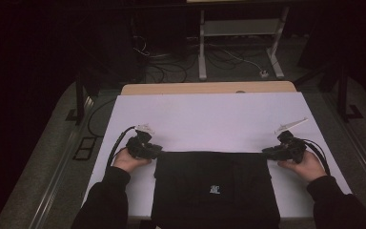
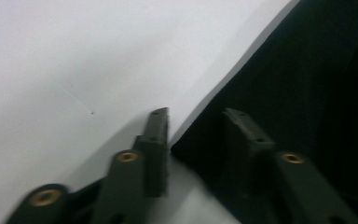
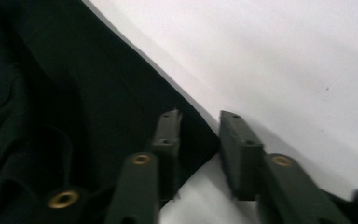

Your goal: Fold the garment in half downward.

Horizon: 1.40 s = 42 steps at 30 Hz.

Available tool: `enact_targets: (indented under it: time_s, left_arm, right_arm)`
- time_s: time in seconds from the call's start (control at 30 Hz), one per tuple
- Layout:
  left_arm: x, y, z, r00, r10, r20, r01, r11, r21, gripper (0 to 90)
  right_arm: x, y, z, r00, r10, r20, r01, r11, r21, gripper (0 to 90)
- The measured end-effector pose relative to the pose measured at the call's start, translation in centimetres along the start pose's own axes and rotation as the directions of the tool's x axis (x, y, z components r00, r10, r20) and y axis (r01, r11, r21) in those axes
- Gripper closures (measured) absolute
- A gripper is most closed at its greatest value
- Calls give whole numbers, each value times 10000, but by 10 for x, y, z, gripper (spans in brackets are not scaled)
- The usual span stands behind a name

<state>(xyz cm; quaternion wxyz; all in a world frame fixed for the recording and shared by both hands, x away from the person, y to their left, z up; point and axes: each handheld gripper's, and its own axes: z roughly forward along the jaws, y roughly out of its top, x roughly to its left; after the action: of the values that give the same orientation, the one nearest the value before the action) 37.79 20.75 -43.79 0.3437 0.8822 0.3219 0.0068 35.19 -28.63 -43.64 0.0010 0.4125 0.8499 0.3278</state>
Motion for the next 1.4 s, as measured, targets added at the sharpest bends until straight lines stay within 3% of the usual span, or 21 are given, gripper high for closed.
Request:
enact_targets:
  time_s: [0.13, 0.37, 0.63, 0.83, 1.13, 1.27, 1.4]
  left_arm:
    - [-1, 0, 1, 9999, 18, -141, -18, 10000, 28, 748]
    - [-1, -1, 0, 10000, -48, 42, 48, 10000, 1, 847]
    - [-11, 1, -2, 9946, 755, -706, -752, 9971, 68, 871]
    - [-12, 4, -7, 9934, 615, -969, -637, 9978, -193, 873]
    - [-11, 9, -12, 9874, 511, -1500, -550, 9983, -217, 875]
    - [-12, 14, -16, 9859, 688, -1526, -725, 9972, -187, 876]
    - [-10, 20, -24, 9847, 620, -1631, -696, 9967, -410, 877]
  right_arm:
    - [0, -1, 3, 9999, 122, -48, -121, 9998, 157, 833]
    - [1, -1, 3, 9995, 323, 52, -324, 9995, 45, 863]
    - [4, -1, 2, 9987, 402, 310, -404, 9992, 59, 871]
    - [4, -1, 2, 9976, 428, 549, -425, 9991, -59, 872]
    - [6, 4, -1, 9943, 502, 945, -464, 9981, -417, 874]
    - [6, 11, -5, 9942, 493, 959, -439, 9974, -580, 874]
    - [6, 18, -12, 9947, 505, 900, -422, 9949, -919, 874]
